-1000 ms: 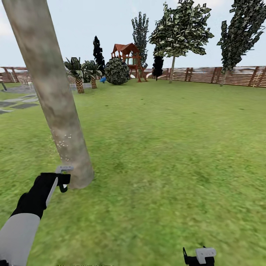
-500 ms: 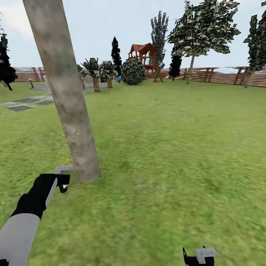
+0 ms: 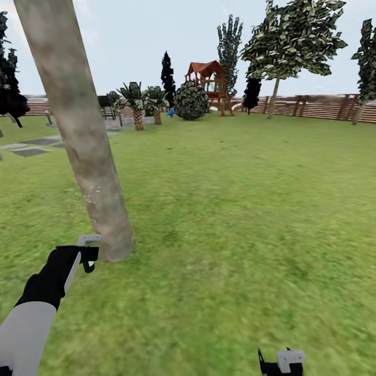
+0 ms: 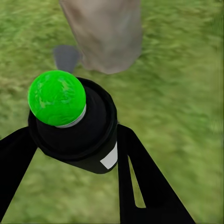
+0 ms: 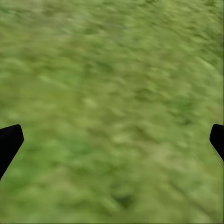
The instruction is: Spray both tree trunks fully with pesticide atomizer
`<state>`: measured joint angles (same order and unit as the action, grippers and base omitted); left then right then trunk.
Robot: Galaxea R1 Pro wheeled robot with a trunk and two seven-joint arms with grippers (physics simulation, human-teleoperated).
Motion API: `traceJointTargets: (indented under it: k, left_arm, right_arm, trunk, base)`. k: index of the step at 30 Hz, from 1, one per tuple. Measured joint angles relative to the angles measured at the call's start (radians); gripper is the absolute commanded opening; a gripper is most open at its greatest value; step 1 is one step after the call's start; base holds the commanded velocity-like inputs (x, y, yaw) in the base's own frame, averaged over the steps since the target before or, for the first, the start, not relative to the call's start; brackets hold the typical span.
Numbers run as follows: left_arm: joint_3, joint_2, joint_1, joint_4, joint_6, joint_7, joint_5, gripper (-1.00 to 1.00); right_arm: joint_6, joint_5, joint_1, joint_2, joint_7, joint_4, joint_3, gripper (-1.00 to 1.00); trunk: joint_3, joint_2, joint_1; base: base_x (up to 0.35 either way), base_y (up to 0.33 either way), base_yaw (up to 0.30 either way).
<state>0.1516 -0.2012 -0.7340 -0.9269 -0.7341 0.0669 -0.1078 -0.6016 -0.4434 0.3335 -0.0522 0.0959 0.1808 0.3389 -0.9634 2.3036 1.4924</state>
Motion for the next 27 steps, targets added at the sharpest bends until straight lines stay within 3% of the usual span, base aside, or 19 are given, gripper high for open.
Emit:
traceJointTargets:
  k: [10,18,27]
  left_arm:
    - [-0.001,0.001,0.000,0.000,0.000,-0.032,-0.002,-1.00]
    - [0.000,0.000,0.000,0.000,-0.001,-0.032,-0.002,-1.00]
    - [-0.001,0.002,0.000,0.000,0.000,-0.033,-0.001,-1.00]
  right_arm:
    - [0.000,0.000,0.000,0.000,0.000,0.000,0.000,1.00]
    - [0.000,0.000,0.000,0.000,0.000,0.000,0.000,1.00]
    - [0.000,0.000,-0.001,0.000,0.000,0.000,0.000,1.00]
  trunk:
    - [0.000,0.000,0.000]
    - [0.000,0.000,0.000]
    - [0.000,0.000,0.000]
  base:
    - [0.224,-0.197,0.275]
    - [0.076,-0.259,0.272]
    - [0.148,-0.262,0.039]
